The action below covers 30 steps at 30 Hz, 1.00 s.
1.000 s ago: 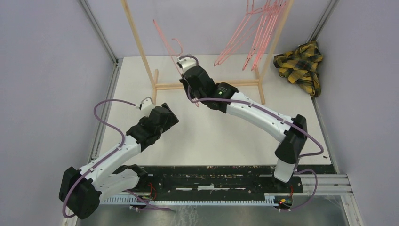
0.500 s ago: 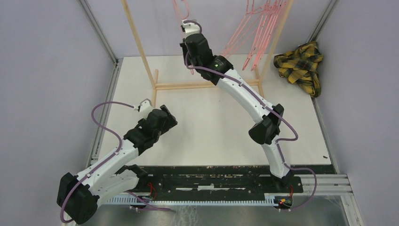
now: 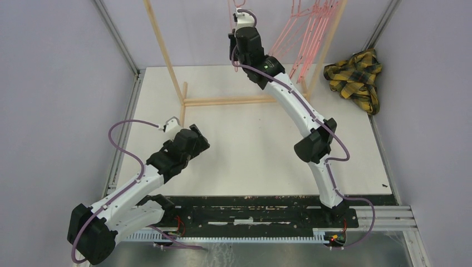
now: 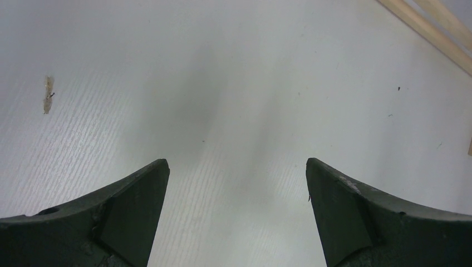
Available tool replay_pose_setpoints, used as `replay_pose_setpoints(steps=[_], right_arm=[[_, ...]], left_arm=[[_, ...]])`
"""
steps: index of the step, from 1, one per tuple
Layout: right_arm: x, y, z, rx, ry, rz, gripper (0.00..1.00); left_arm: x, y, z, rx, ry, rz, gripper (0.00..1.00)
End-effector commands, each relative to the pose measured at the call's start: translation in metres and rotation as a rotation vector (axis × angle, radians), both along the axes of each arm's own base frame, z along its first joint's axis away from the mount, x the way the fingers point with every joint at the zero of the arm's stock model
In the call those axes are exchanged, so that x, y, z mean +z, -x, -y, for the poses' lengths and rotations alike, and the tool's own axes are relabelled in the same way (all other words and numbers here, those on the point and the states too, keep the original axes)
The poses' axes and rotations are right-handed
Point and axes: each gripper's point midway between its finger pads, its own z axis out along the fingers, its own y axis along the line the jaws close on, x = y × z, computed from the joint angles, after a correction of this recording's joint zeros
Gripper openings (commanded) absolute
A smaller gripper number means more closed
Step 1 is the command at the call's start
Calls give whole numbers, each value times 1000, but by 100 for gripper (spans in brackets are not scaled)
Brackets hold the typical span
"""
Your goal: Organize the hangers
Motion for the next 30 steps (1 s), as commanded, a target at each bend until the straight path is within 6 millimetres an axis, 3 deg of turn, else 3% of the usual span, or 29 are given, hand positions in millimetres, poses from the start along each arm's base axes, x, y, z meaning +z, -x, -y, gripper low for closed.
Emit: replay_pose_setpoints(steps=[1,8,13,22,26,27,28,29,30], right_arm=[[48,-13,11,-25,-123,114,1],[33,-37,39,-62,-142,75,1],[9,-47,51,-70,-123,18,2],[-33,-41,54,-39,-74,-89,4],[-31,-32,57,-34,-73,-97,37],[-28,-29,59,-32,-70,-93,55],[-24,-26,60,-27,-68,-86,87],[-21,-22,62,-22,-62,-81,98],[-18,-19,64,-18,-55,-77,100]], left_arm=[[1,0,-6,-11,-47,8,99],[-4,5,-7,-15,-46,-6,99],[-6,5,-7,-10,-49,-14,99],[-15,4,-3,-17,-46,-35,99],[-19,4,-3,-18,-44,-40,99],[-19,4,-3,-18,-48,-41,99],[-20,4,-4,-17,-53,-40,99],[-19,3,-5,-16,-59,-37,99],[-19,2,-5,-13,-63,-33,99]])
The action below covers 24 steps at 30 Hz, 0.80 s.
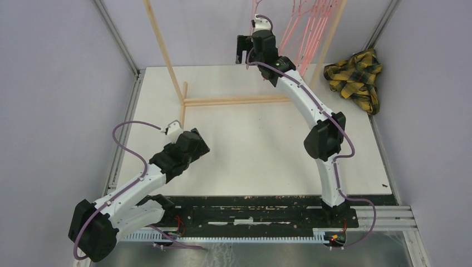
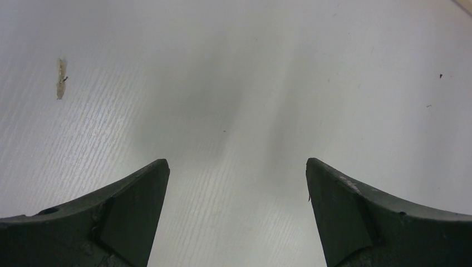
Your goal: Organize the hangers
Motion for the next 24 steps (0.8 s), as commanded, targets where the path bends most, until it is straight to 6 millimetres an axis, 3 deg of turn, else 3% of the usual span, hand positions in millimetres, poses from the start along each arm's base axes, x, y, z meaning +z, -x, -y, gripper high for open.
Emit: replay_pose_setpoints(steps=[1,7,16,20,24], right_arm=[[31,24,10,32,6,30,100],[35,62,18,98,36,19,100],[-10,130,30,190,137,-84,100],[-27,146,39,192,162,-113,100],[-24,153,47,186,168,-84,100]], left_arm=[[4,-8,-1,-10,-32,41,99],[11,-17,-5,-11,-82,64,99],[-5,-25,4,-71,-133,18,99],[-13,-27,11,-90,-123,-1,99],[-17,-31,15,-96,-124,-13,99]])
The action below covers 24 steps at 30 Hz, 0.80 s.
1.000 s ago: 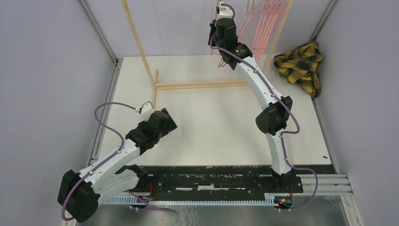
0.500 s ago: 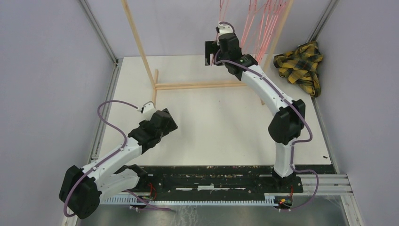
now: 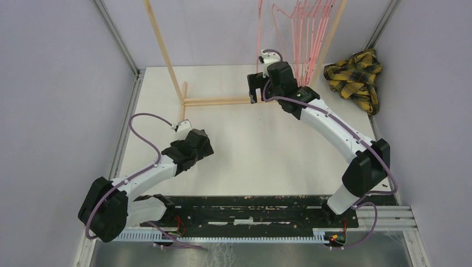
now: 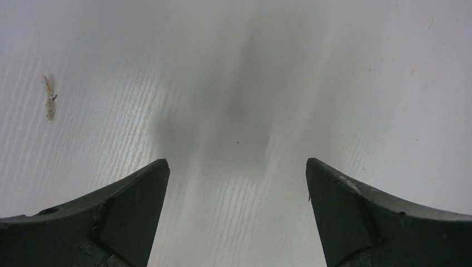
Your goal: Organize the hangers
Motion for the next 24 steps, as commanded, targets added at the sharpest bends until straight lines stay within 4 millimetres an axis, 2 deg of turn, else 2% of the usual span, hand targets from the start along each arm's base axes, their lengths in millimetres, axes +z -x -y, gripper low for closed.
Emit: replay_pose_setpoints(steps=[1,6,9,13,15,20,24], right_arm=[[30,4,8,2,-20,94,100],[49,10,13,5,-31,133,100],[44,18,16,10,-24,103,100],[11,46,12,64,-12,15,100],[-13,64,16,73,9,-19,100],[-55,98,43,46,61,-74,100],[-84,115,62,19,104,-115,100]], left_arm=[[19,-21,13,-30,13,66,99],[19,-26,15,-34,0,63,99],[15,-27,14,-39,-14,55,99],[9,-27,14,-51,-36,41,99],[6,-27,14,-58,-41,38,99],[2,-29,17,-108,-62,34,99],[3,-32,25,-164,-60,42,99]])
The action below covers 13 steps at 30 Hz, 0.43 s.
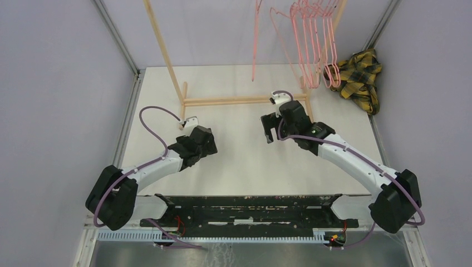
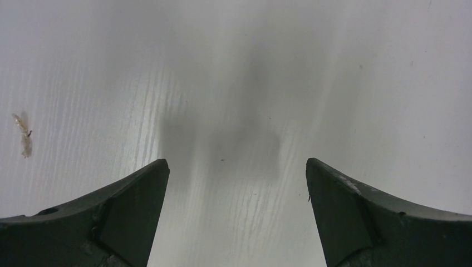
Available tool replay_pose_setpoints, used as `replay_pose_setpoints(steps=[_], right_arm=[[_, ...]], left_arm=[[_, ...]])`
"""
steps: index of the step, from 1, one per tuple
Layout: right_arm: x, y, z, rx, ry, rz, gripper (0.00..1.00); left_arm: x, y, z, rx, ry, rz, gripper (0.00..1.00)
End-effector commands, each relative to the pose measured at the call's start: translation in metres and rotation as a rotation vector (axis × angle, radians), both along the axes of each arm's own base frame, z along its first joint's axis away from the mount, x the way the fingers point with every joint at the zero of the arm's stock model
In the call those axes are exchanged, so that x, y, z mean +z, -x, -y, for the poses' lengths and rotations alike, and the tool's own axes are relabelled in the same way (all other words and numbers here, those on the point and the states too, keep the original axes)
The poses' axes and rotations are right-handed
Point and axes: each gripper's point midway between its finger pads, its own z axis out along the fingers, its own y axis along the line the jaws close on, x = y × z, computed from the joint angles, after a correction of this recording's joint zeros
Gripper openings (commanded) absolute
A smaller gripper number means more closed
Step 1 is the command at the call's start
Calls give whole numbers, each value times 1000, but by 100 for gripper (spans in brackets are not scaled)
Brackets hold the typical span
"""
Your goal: Organize the hangers
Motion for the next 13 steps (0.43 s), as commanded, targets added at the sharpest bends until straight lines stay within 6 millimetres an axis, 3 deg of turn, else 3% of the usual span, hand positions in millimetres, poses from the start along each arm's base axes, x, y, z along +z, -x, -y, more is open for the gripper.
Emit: replay_pose_setpoints(steps=[1,9,13], right_arm=[[-6,11,20,-62,5,28,100],[-52,25,50,-215,77,-64,100],[-61,27,57,-235,94,-51,100]], left_arm=[[14,-17,17,-102,8,66,99],[13,-19,39,-236,68,92,99],[14,-19,41,-250,70,95,99]])
